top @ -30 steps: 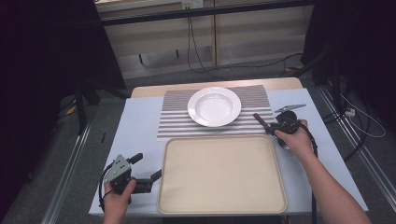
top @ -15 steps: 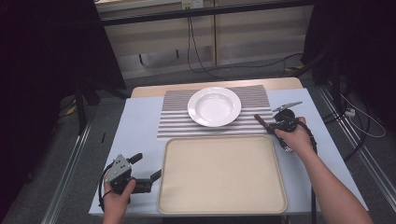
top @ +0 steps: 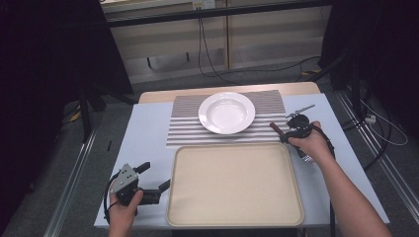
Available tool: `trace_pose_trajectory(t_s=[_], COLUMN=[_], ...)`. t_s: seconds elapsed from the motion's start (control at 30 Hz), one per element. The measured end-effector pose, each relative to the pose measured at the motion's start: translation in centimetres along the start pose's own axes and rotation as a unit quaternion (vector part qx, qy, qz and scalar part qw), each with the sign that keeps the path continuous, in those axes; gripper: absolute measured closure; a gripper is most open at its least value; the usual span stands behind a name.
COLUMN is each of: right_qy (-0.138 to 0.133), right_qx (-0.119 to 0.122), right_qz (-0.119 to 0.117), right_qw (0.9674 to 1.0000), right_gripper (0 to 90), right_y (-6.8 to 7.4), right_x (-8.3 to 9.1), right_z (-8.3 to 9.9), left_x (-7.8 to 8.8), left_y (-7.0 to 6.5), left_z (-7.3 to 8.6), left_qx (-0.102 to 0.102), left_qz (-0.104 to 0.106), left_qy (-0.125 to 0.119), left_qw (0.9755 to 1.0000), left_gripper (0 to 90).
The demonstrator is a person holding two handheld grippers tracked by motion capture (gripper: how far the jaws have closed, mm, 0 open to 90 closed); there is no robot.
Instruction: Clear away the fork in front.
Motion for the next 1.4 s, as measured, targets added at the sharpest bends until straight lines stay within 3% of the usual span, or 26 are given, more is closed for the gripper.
trace_pose_trajectory(t_s=[0.13, 0.3, 0.57, 0.77, 0.97, 1.13, 1.4], right_qy=[0.012, 0.008, 0.033, 0.024, 0.002, 0.03, 0.037], right_qx=[-0.008, -0.011, -0.007, -0.018, -0.028, -0.013, -0.031], right_qz=[-0.007, -0.006, 0.005, 0.014, -0.009, 0.02, 0.025], right_qw=[0.9999, 0.9999, 0.9994, 0.9995, 0.9996, 0.9993, 0.9985], right_gripper=[66.6, 77.5, 76.6, 76.6, 76.8, 77.0, 77.8], right_y=[-0.21, -0.6, -0.45, -0.35, -0.84, -0.37, -0.27], right_x=[0.01, 0.2, -0.02, -0.14, -0.15, -0.45, -0.45], right_z=[-0.26, -0.2, -0.59, -0.52, -0.25, -0.77, -0.95], left_x=[0.04, 0.13, 0.09, -0.22, -0.34, -0.31, -0.31], left_y=[-0.08, 0.26, 0.36, 0.0, 0.22, 0.16, 0.09], left_z=[0.0, 0.08, 0.02, -0.13, -0.41, -0.46, -0.46], left_qx=[0.001, -0.001, -0.001, 0.001, 0.009, 0.009, 0.008], left_qz=[0.002, 0.0, -0.003, 0.004, 0.002, 0.003, 0.006], left_qy=[-0.001, -0.001, 0.001, 0.001, -0.005, -0.005, -0.005], left_qw=[1.0, 1.0, 1.0, 1.0, 0.9999, 0.9999, 0.9999], left_gripper=[2.5, 2.5, 2.5, 2.5, 2.5, 2.5, 2.5])
Point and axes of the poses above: each handheld gripper's, and its own axes: x roughly backward along the jaws, z roughly out of its underside, y roughly to its left, the point moved 5 cm from there along -x, roughly forward along the jaws, and after that the axes turned 14 degrees about -z, right-handed, at the moved point
